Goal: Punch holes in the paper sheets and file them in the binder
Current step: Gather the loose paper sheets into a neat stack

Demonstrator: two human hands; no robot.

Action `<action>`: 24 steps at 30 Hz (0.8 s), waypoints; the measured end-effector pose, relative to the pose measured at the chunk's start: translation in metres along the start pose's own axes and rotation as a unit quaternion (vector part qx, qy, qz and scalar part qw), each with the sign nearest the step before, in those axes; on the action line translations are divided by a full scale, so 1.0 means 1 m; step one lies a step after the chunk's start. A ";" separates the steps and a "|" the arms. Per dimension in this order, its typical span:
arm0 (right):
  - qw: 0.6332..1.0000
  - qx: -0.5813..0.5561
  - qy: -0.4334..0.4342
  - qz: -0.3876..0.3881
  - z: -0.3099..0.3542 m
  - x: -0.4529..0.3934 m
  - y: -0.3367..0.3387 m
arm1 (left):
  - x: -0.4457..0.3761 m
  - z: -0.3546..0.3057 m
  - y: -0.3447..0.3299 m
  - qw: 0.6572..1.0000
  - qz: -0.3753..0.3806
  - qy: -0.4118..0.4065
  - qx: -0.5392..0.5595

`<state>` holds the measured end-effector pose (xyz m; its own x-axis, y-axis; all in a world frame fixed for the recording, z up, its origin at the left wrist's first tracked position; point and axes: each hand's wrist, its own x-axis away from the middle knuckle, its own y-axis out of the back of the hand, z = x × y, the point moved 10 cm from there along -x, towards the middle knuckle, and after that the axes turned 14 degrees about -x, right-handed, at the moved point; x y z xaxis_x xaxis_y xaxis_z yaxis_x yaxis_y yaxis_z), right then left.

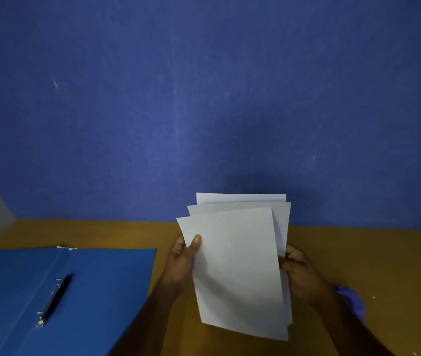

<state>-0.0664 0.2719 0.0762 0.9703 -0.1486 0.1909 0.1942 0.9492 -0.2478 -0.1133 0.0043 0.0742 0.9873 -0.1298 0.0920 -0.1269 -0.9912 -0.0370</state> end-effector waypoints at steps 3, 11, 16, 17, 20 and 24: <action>0.999 0.001 -0.035 -0.014 -0.016 0.001 -0.003 | 0.001 0.007 0.001 0.999 -0.042 0.020 0.015; 0.992 0.098 0.076 -0.022 0.002 0.004 -0.015 | 0.013 -0.008 0.014 0.982 -0.186 -0.014 0.010; 0.987 0.075 0.141 0.009 0.020 0.008 -0.022 | 0.010 -0.019 0.007 0.993 -0.108 -0.029 -0.026; 0.985 0.082 0.149 0.006 0.022 0.008 -0.022 | 0.011 -0.022 0.008 0.992 -0.113 -0.036 -0.044; 0.980 0.103 0.168 -0.029 0.024 0.008 -0.019 | 0.017 -0.032 0.012 0.983 -0.153 -0.059 -0.077; 0.970 0.117 0.194 -0.084 0.031 0.017 -0.018 | 0.032 -0.055 0.004 0.965 -0.190 -0.120 -0.136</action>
<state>-0.0580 0.2605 0.1133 0.9181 -0.3565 -0.1735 0.3599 0.9329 -0.0123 -0.0879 -0.0056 0.1312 0.9571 0.2210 -0.1872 0.2601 -0.9402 0.2201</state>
